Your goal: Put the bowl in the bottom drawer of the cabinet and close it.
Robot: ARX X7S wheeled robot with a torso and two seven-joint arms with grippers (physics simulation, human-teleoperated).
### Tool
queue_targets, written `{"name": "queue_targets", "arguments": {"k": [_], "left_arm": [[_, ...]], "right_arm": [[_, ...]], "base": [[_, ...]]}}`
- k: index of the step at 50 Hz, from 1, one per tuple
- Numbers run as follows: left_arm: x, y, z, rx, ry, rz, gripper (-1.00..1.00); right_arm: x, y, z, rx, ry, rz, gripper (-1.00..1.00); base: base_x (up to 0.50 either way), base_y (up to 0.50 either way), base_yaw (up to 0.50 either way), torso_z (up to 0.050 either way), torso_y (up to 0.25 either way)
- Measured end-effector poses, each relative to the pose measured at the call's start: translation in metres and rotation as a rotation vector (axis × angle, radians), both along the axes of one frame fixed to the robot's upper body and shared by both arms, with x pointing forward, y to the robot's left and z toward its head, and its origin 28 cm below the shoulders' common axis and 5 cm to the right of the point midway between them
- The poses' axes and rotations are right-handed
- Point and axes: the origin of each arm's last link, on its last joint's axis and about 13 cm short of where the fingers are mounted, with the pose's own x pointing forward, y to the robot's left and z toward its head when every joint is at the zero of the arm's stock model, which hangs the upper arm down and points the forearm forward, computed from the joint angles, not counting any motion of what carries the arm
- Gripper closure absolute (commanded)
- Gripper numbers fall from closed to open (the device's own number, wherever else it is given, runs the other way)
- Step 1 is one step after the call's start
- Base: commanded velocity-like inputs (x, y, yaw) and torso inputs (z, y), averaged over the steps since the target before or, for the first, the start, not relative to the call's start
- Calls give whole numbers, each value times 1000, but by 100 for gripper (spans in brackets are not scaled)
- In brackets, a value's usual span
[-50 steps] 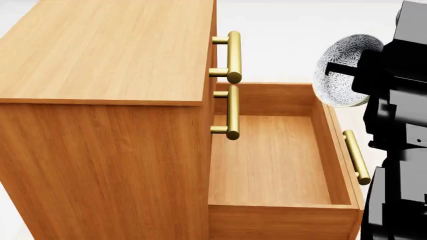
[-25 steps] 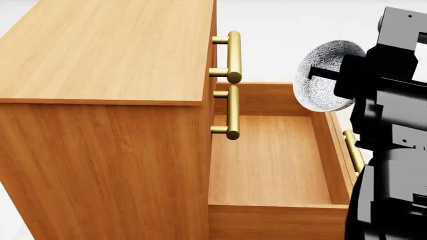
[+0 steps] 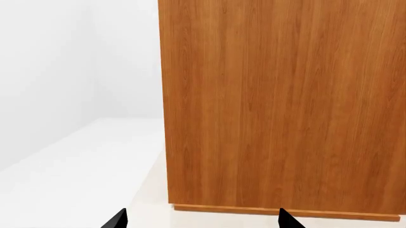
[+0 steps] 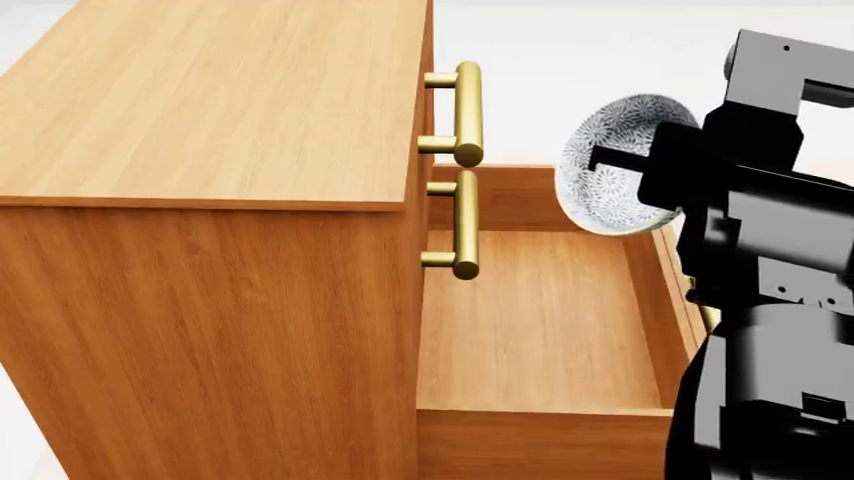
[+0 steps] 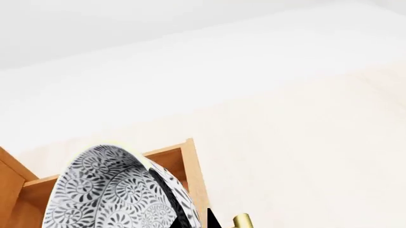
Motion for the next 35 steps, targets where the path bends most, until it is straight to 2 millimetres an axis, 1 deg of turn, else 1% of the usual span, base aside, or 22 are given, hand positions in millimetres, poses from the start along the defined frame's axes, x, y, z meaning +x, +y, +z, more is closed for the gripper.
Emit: {"name": "queue_targets", "arguments": {"k": [35], "left_arm": [[1,0,-1,-1,0,-1,-100]], "right_arm": [[-1,9,-17,21,35,60,100]], "base": [[0,0,0,0,0]]}}
